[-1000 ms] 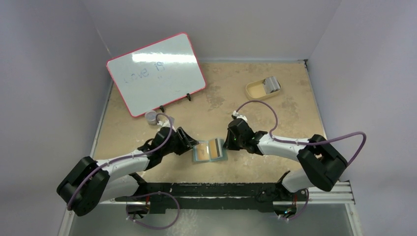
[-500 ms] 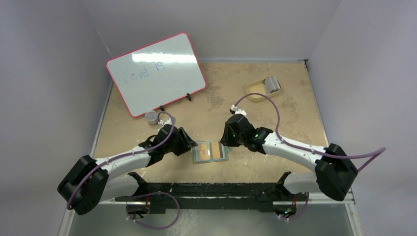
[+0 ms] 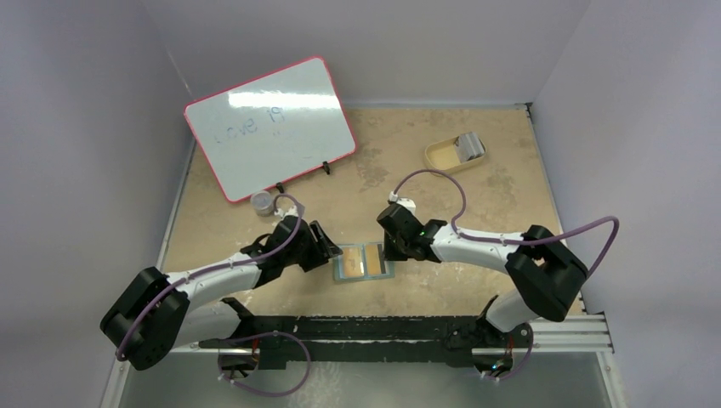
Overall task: Put the credit cards into the card holder
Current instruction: Turn over the card slot in the card holder.
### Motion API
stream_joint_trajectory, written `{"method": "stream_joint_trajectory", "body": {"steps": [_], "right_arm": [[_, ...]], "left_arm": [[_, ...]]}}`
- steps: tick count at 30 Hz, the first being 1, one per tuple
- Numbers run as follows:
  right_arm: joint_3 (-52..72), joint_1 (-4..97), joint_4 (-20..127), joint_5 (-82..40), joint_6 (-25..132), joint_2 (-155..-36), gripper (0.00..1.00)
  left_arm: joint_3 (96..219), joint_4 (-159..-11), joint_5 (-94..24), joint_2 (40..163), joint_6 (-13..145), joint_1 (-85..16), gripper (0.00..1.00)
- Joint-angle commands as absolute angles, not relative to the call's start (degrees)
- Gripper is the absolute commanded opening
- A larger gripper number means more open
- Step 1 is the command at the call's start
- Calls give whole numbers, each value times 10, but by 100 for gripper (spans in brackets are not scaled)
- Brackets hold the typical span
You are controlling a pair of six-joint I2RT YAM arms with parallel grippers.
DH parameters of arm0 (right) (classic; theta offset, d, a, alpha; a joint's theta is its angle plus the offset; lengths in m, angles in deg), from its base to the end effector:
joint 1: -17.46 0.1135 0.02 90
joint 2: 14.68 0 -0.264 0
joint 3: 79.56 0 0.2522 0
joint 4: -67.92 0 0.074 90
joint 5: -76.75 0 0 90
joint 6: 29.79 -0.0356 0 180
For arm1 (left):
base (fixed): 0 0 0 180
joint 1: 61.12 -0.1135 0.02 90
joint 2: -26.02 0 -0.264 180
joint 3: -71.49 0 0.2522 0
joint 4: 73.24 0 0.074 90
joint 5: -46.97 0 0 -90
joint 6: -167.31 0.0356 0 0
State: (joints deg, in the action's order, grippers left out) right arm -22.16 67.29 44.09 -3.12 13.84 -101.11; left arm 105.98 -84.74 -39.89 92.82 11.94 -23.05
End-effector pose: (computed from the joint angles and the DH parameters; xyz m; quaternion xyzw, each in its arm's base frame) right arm 0.1918 0.2175 0.1677 -0.0004 0.9447 0.1802 0.2741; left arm 0.1627 -0.1299 0.1455 -0.2066 0.8961 -0.3234 0.2231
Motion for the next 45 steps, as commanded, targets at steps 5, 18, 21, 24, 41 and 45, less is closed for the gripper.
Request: {"method": "stream_joint_trajectory", "body": {"steps": [5, 18, 21, 24, 41, 45], "right_arm": [[-255, 674, 447, 0, 116, -1026, 14], [-267, 674, 463, -10, 117, -1028, 13], [-266, 674, 464, -10, 117, -1026, 14], [-265, 673, 465, -9, 118, -1028, 14], [-228, 675, 444, -6, 133, -971, 28], [-223, 675, 460, -43, 148, -909, 41]], "left_arm": [[1041, -781, -372, 916, 104, -228, 55], [992, -613, -318, 927, 45, -227, 39], [989, -611, -321, 924, 45, -227, 32], [989, -602, -318, 935, 45, -227, 26], [1001, -602, -315, 946, 56, -227, 0], [1011, -636, -326, 934, 70, -227, 0]]}}
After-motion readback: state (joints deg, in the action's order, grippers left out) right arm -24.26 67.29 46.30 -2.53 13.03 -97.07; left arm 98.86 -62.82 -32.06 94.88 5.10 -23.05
